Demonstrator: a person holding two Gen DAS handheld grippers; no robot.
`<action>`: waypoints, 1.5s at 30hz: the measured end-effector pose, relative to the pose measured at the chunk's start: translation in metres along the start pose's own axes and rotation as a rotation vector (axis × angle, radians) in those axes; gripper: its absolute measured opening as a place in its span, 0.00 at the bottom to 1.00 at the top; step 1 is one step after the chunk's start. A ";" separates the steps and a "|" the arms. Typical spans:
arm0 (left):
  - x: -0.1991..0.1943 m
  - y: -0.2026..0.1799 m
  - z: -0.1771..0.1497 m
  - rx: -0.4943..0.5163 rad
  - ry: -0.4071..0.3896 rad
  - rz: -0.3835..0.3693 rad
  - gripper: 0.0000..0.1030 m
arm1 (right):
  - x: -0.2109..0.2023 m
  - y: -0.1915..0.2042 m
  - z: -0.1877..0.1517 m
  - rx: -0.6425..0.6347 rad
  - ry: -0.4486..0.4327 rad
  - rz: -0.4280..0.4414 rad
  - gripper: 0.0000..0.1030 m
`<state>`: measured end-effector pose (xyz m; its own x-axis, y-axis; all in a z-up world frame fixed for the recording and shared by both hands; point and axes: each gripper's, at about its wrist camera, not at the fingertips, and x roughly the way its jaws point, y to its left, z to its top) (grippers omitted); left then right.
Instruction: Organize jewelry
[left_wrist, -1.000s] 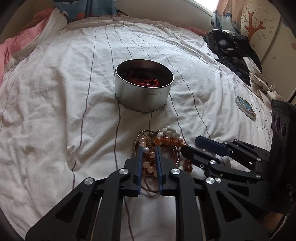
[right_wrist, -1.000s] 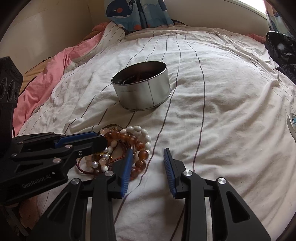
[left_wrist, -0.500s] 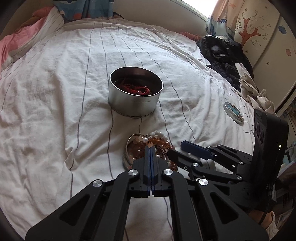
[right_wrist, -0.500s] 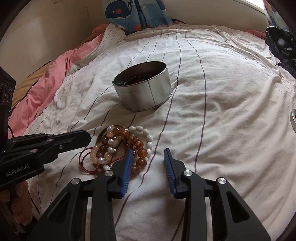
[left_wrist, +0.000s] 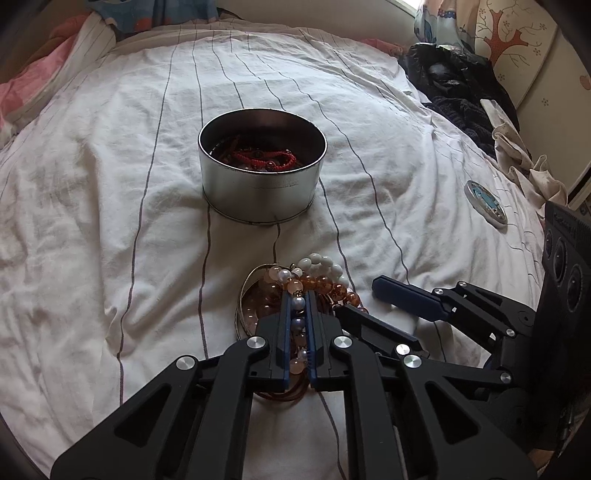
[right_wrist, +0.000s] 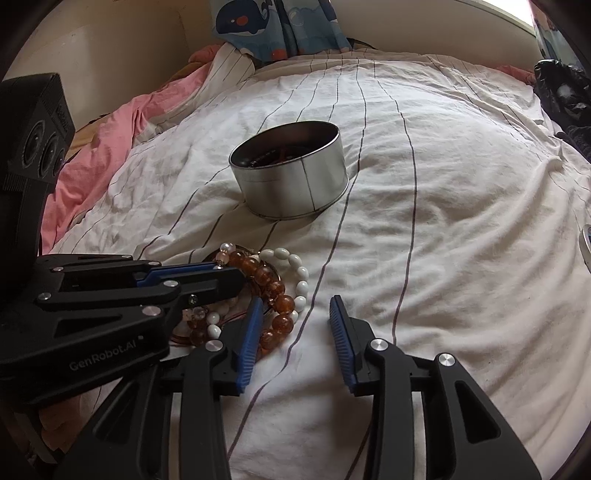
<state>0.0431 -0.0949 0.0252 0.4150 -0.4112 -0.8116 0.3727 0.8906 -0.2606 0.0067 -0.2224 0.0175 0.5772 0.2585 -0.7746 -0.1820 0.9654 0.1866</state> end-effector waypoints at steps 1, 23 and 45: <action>-0.004 0.002 -0.001 -0.008 -0.008 -0.011 0.07 | 0.000 0.000 0.000 0.002 0.000 0.001 0.36; -0.046 0.013 -0.005 0.046 -0.110 0.112 0.06 | 0.002 0.000 0.000 0.003 0.003 0.003 0.37; -0.049 0.050 -0.019 -0.073 -0.142 0.049 0.06 | 0.003 0.012 0.007 -0.048 -0.054 0.013 0.40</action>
<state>0.0258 -0.0265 0.0421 0.5462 -0.3858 -0.7435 0.2899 0.9198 -0.2643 0.0121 -0.2099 0.0214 0.6165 0.2741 -0.7380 -0.2275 0.9595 0.1663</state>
